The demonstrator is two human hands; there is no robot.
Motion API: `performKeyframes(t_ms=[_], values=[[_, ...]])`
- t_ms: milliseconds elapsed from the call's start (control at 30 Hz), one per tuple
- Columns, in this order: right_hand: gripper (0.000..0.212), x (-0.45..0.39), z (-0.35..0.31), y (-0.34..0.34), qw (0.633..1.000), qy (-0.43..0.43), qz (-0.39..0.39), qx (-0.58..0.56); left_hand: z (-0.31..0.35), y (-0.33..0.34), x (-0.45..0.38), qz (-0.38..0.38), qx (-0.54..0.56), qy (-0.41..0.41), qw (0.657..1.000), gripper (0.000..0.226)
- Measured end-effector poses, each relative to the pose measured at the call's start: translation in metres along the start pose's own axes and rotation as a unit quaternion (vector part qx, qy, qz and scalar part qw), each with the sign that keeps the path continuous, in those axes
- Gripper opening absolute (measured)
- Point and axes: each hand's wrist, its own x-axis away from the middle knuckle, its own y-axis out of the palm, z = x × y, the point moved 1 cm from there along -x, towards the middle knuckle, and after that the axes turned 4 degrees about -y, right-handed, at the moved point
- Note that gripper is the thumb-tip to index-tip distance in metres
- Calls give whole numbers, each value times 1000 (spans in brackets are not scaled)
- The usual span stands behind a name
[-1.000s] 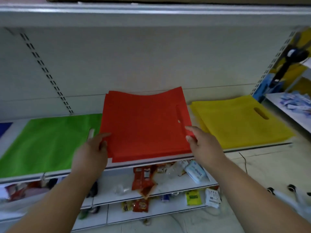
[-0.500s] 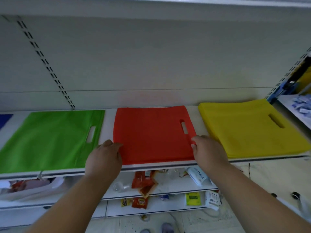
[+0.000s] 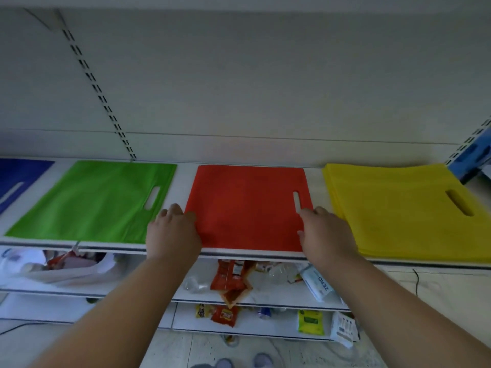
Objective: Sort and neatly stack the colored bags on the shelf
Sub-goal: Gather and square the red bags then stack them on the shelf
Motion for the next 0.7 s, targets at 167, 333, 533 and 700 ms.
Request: performKeyframes(t_ms=[167, 333, 533, 700], values=[[31, -8, -51, -25, 995, -71, 51, -40, -29, -8, 19, 34, 94, -12, 995, 29], [47, -19, -156, -59, 978, -167, 89, -82, -110, -21, 43, 55, 109, -89, 989, 37], [56, -20, -349, -73, 939, -303, 106, -121, -277, -31, 95, 91, 109, -195, 970, 29], [59, 2, -524, -86, 897, -398, 112, -158, -435, -53, 151, 109, 90, -244, 959, 39]])
